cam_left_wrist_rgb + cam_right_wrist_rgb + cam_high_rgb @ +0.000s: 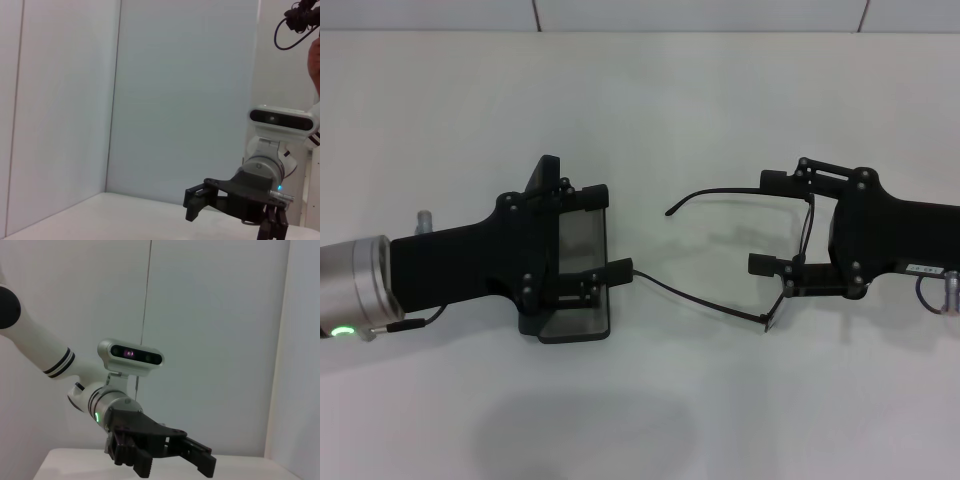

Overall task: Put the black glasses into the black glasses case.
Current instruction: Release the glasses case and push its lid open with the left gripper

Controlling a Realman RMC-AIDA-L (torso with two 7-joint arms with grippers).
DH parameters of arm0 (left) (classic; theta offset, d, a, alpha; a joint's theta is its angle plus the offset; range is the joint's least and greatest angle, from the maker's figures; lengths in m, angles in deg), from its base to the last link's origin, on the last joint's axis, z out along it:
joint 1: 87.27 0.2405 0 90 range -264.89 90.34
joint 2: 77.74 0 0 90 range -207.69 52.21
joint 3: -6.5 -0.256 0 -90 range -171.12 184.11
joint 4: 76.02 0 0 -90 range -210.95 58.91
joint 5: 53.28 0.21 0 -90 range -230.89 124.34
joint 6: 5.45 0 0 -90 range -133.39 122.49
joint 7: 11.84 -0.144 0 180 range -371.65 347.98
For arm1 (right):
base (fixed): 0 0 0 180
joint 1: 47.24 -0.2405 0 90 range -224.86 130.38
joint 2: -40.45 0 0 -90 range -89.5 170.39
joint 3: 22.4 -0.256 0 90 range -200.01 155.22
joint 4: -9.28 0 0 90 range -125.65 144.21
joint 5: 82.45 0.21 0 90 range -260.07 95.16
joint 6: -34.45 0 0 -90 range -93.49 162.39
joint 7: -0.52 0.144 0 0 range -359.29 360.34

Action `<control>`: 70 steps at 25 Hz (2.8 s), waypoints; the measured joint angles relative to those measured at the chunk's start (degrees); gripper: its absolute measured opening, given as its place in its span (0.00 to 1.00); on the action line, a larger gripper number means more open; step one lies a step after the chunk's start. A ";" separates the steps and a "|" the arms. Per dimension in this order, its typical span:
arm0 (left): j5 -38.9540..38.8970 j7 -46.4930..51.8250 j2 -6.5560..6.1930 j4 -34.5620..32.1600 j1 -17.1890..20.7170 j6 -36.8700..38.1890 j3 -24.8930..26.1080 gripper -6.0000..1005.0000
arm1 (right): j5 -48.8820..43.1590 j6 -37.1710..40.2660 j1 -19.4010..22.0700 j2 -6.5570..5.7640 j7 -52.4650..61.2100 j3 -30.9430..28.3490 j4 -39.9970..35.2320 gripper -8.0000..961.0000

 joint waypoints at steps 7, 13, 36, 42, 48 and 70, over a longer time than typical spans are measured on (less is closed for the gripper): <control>-0.03 -0.02 0.20 0.36 -0.01 0.00 0.01 0.87 | -0.02 0.22 0.42 0.05 0.00 0.00 0.00 0.86; -0.47 -1.95 1.05 0.53 0.36 -0.07 0.02 0.85 | -0.07 0.27 0.68 0.55 0.00 0.00 0.00 0.86; 38.09 77.32 2.66 -41.24 -1.78 -10.08 0.01 0.80 | 0.37 1.25 2.65 0.74 -0.05 -0.09 0.00 0.86; 42.21 79.42 4.44 -41.43 -3.22 -11.30 -0.52 0.79 | 0.15 1.13 2.38 0.71 -0.08 -0.09 0.00 0.86; 42.65 81.32 4.46 -41.63 -3.81 -11.83 -0.59 0.77 | 0.23 1.09 2.42 0.51 -0.09 -0.09 0.00 0.86; 49.26 83.36 3.93 -42.05 -7.45 -12.84 -0.55 0.36 | 0.11 1.09 3.00 0.38 -1.53 -0.09 0.00 0.86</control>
